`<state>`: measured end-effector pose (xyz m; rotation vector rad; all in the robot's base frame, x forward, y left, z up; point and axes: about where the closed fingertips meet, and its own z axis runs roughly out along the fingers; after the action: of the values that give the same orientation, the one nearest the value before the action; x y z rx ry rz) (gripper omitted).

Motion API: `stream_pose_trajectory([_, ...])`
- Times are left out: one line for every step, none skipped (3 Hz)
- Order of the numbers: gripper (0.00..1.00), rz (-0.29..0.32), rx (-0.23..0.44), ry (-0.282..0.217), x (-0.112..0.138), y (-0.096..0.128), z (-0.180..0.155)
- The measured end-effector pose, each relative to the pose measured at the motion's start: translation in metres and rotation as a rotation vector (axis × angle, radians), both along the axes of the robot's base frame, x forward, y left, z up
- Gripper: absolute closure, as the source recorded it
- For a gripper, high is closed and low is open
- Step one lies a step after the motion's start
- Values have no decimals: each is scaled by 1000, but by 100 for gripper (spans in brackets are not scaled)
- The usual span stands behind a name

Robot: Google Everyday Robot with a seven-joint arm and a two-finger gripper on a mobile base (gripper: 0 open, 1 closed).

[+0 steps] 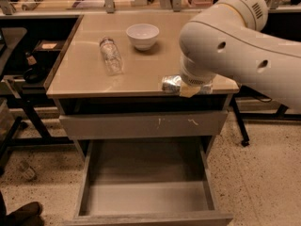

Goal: Pick redbull can from middle drawer and place on counter

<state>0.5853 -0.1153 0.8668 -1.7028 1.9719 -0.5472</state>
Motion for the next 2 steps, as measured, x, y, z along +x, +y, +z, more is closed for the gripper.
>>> stream_pose_trajectory([100, -19, -3, -13, 32, -7, 15])
stream_pose_trajectory([100, -32, 6, -12, 59, -13, 23])
